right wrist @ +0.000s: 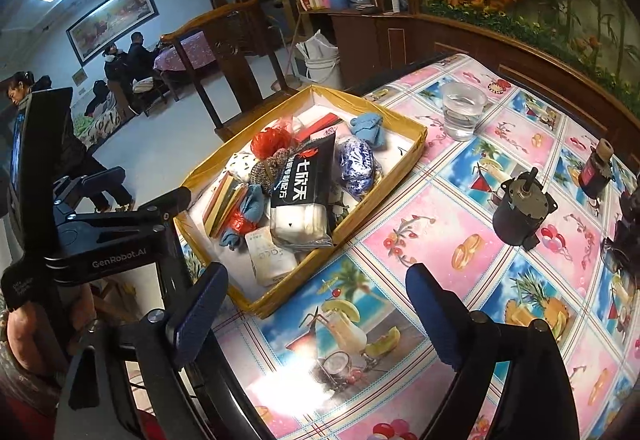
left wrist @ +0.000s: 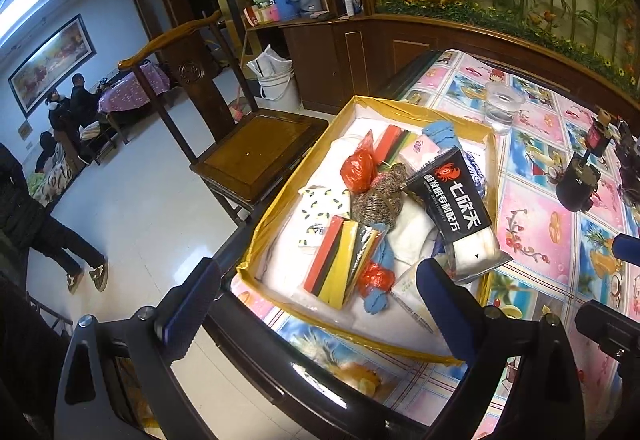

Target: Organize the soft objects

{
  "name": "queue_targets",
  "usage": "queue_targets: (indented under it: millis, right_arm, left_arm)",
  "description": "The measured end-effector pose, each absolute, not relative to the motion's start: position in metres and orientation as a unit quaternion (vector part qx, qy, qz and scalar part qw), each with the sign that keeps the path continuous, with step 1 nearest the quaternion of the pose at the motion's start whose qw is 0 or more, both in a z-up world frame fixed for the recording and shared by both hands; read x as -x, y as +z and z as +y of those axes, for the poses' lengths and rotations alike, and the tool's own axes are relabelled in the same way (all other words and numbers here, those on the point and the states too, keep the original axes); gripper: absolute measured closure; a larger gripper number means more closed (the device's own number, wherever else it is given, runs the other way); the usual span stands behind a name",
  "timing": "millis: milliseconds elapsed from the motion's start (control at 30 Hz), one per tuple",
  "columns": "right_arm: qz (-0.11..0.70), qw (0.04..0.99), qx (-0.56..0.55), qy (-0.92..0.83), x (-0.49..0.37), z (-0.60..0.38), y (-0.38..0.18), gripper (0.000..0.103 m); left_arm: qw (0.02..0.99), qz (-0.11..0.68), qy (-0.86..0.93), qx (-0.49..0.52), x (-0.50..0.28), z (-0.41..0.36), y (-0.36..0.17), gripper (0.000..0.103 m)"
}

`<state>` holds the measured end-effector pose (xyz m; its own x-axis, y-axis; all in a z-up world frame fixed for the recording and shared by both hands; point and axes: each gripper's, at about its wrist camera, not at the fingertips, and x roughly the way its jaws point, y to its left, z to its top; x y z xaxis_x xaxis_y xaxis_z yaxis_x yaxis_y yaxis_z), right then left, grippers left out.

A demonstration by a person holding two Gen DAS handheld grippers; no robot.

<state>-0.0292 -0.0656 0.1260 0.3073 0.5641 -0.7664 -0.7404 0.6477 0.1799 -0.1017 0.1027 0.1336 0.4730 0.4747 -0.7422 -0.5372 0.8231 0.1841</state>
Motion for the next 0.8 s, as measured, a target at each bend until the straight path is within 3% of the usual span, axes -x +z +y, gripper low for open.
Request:
queue_targets:
  millis: [567,800]
  right_arm:
    - [0.419,0.800,0.116,0.413,0.034,-0.054,0.131,0.009]
    - [0.421,0.801,0.116,0.410,0.037,-0.054,0.128,0.007]
  left_arm:
    - [0.852,0.431,0.286,0.080,0.130,0.123,0.168,0.005]
    - [0.841,0.424,0.333,0.042,0.136,0.120,0.169,0.005]
